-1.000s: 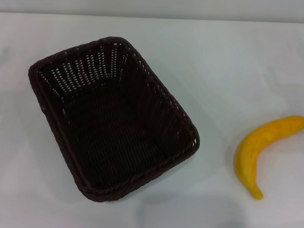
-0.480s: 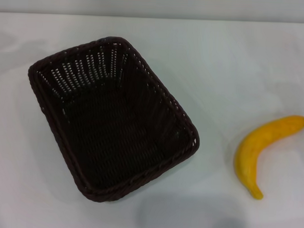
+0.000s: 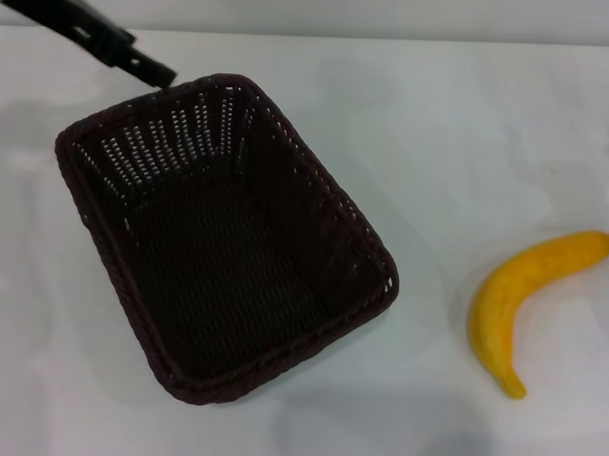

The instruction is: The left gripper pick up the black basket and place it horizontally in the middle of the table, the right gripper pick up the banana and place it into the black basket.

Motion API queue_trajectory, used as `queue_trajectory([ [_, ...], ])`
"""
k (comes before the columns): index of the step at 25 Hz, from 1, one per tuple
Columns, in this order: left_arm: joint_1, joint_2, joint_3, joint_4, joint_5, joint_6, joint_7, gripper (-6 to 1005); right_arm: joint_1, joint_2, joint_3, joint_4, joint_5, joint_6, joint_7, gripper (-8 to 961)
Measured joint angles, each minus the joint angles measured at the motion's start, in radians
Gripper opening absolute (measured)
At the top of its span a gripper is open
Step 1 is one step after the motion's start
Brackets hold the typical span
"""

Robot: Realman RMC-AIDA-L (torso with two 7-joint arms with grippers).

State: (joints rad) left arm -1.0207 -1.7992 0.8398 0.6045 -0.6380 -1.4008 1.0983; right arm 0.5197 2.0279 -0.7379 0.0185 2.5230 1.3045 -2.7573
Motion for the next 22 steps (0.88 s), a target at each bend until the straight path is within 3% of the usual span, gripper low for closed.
queue_trajectory([
  [11,-0.004,-0.052,0.002,-0.094,0.016,0.112,0.076,856,-0.001,0.0,0.008,-0.005,0.003,0.001,0.001,843],
  [22,0.012,-0.054,-0.002,-0.121,0.019,0.148,0.074,843,0.0,0.0,0.009,-0.006,0.004,0.001,0.001,843],
])
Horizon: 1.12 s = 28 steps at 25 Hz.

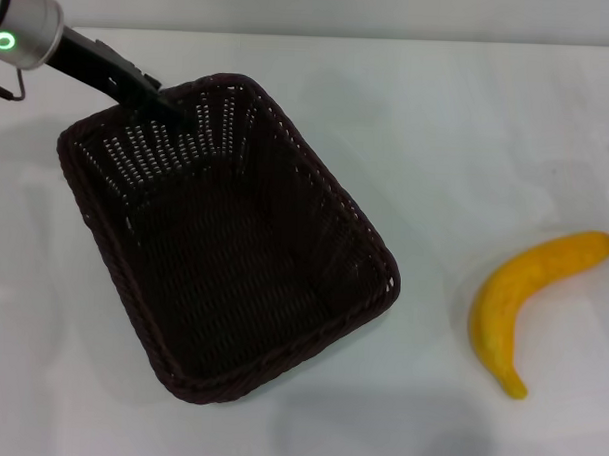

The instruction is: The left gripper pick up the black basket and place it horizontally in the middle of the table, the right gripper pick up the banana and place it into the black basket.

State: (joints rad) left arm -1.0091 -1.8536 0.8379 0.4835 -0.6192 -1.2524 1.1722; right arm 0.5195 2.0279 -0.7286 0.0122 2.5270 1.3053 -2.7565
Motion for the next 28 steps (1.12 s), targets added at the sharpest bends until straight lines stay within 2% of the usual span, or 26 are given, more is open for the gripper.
queue_trajectory([
  [6,0.002,-0.003,0.001,-0.036,0.001,0.002,0.0,822,-0.002,-0.001,-0.004,0.0,-0.003,0.005,0.001,843],
  [15,0.019,-0.012,-0.002,-0.023,0.0,0.014,-0.057,663,-0.008,0.0,-0.002,0.001,-0.004,0.009,0.002,843],
  [17,0.02,-0.008,-0.002,-0.022,0.0,0.005,-0.077,628,-0.008,0.0,0.0,0.004,-0.004,0.009,0.002,843],
  [19,0.02,-0.001,-0.003,-0.022,-0.001,-0.011,-0.098,395,-0.008,0.0,0.0,0.006,-0.004,0.009,0.002,843],
  [25,0.02,0.034,-0.016,-0.01,-0.012,-0.102,-0.211,229,-0.009,-0.001,0.0,0.007,-0.004,0.011,0.002,843],
  [28,0.035,0.046,-0.077,0.012,-0.038,-0.177,-0.225,219,-0.011,-0.002,0.0,0.003,-0.001,0.011,0.002,843],
])
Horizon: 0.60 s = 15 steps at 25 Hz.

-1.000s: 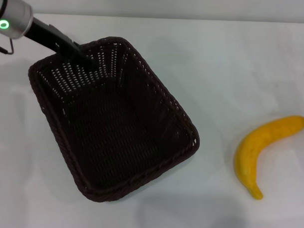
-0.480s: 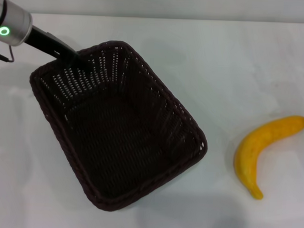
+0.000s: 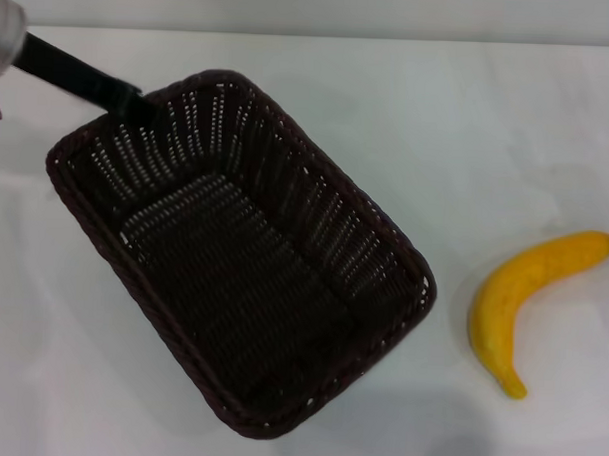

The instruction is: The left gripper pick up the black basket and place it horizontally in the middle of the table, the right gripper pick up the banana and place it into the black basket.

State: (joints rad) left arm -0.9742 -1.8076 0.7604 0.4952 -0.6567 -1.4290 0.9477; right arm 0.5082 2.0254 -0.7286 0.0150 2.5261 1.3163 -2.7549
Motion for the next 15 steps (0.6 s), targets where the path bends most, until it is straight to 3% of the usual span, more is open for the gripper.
queue_trajectory([
  [6,0.06,0.034,-0.181,0.008,-0.094,-0.094,-0.027,211,-0.006,-0.002,0.0,-0.003,0.004,-0.008,0.0,843],
  [15,0.238,0.035,-0.202,0.0,-0.397,-0.066,-0.143,210,-0.039,-0.008,0.074,-0.028,0.009,-0.045,-0.011,843],
])
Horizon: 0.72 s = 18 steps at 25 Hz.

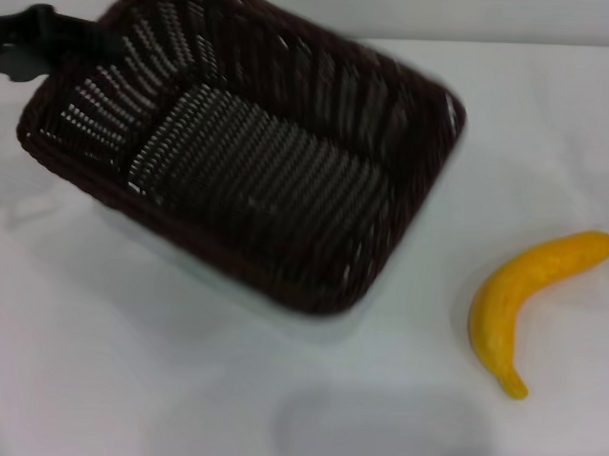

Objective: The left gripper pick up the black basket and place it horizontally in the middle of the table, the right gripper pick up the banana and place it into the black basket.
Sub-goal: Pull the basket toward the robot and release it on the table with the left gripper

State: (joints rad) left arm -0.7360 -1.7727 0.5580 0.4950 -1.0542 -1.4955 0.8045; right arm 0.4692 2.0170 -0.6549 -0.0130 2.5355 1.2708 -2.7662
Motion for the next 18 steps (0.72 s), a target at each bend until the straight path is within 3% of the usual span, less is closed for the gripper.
queue_trajectory([
  [6,0.075,-0.036,-0.001,-0.006,-0.093,0.118,-0.067,211,-0.057,-0.005,0.097,-0.06,0.0,-0.004,-0.001,843],
  [8,0.093,-0.068,-0.001,-0.009,-0.125,0.201,-0.068,211,-0.061,-0.006,0.11,-0.064,0.0,-0.004,-0.001,843],
  [15,0.06,-0.146,0.006,-0.057,-0.128,0.401,-0.076,211,-0.065,-0.009,0.136,-0.094,-0.001,-0.047,-0.002,842],
  [18,0.041,-0.169,0.009,-0.071,-0.111,0.436,-0.094,218,-0.067,-0.009,0.136,-0.114,-0.001,-0.072,-0.003,842],
])
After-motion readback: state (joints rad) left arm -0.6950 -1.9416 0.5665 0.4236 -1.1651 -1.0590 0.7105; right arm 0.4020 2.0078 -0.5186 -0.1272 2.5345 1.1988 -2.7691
